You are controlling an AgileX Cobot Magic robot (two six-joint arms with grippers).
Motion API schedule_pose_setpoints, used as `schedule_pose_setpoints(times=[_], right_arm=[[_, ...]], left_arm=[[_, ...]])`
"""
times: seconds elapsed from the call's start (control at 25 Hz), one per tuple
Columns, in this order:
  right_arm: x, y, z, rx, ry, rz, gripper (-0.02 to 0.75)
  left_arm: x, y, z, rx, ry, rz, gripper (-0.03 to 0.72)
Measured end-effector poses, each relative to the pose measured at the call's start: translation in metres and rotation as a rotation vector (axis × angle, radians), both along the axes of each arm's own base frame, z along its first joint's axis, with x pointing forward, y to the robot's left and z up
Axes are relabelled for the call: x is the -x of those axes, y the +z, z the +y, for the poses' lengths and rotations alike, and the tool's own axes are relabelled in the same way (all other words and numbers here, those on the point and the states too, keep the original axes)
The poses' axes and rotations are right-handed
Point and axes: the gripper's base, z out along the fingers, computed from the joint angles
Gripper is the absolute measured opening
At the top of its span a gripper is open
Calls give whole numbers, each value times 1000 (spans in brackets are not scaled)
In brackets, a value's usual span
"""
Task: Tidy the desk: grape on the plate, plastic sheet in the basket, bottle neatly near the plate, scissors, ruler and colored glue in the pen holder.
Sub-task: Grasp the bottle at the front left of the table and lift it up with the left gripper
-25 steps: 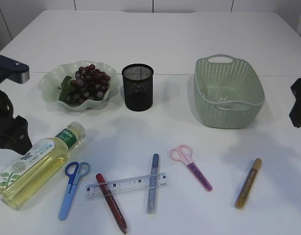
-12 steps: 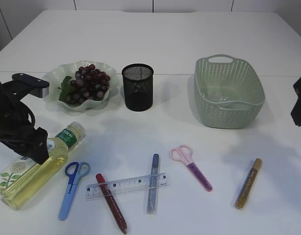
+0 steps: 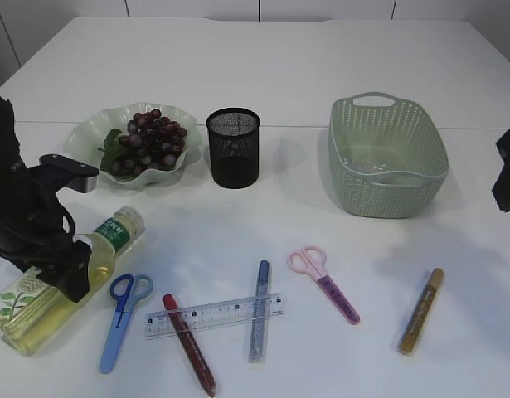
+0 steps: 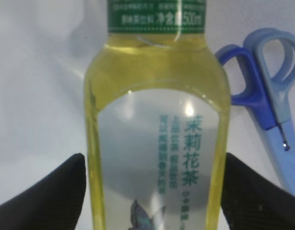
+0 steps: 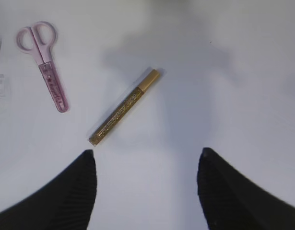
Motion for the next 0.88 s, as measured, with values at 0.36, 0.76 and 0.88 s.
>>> schedule_pose_setpoints(times=[0.36,0.76,0.88], right_arm=[[-1,0,0,-1,0,-7,512],[-3,1,0,-5,1,-31,512],[-3,1,0,-5,1,-31,512]], left_arm=[[-1,-20,0,-12,-1,49,614],[-3,-24,-1,-14,-1,61,463],[-3,-24,-1,-14,-1,63,456]])
